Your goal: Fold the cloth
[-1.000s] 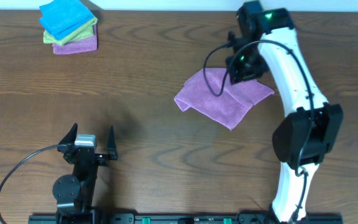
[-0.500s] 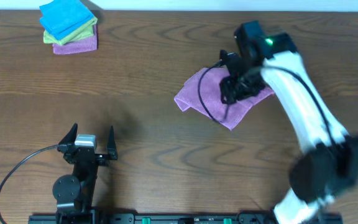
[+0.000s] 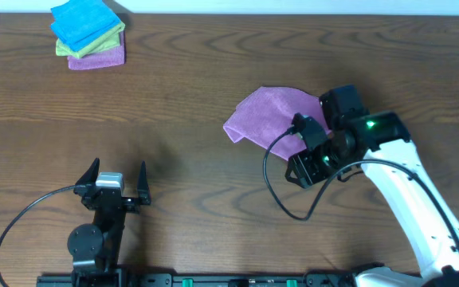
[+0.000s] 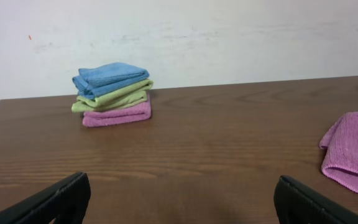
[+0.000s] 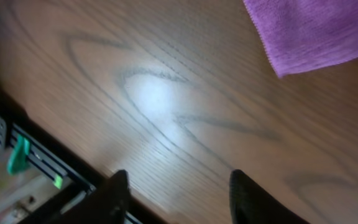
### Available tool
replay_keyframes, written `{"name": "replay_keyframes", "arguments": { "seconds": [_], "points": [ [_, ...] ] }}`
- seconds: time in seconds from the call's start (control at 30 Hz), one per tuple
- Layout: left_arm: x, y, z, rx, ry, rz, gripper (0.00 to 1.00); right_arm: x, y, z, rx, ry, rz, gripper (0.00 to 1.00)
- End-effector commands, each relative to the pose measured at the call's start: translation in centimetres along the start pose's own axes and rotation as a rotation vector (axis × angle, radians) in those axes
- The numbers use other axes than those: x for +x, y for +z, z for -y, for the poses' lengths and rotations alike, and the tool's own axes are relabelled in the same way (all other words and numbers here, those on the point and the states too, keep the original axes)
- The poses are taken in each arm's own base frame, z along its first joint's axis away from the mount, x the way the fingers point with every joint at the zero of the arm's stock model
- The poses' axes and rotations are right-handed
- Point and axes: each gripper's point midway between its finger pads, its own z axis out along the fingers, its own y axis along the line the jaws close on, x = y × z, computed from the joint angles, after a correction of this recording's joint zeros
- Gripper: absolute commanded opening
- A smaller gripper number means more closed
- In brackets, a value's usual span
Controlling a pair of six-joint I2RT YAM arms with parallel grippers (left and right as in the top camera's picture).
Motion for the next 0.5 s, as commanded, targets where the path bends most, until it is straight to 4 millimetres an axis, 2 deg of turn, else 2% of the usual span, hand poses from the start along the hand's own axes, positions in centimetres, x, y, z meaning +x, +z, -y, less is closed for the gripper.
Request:
{"name": "replay_keyframes", "arguments": {
  "seconds": [0.0, 0.03, 0.1, 0.27, 0.47],
  "points": [
    [1.6, 0.0, 0.7, 0.038, -0.021, -0.051, 0.95, 0.5, 1.4, -0.4, -0.036, 0.025, 0.000, 0.31],
    [1.5, 0.0, 1.0, 0.053, -0.035, -0.048, 0.95, 0.1, 1.8, -0.1, -0.028, 0.032, 0.017, 0.16],
    [1.5, 0.0, 1.4, 0.079, -0.063, -0.047, 0.96, -0.7, 2.4, 0.6, 0.000, 0.048, 0.057, 0.02],
    [1.5, 0.0, 1.6, 0.090, -0.122, -0.049, 0.96, -3.2, 4.2, 3.6, 0.116, 0.075, 0.117, 0.01],
    [1.5, 0.0, 1.6, 0.089, -0.121, -0.049, 0.95, -4.3, 7.8, 5.5, 0.131, 0.110, 0.077, 0.02]
  ]
}}
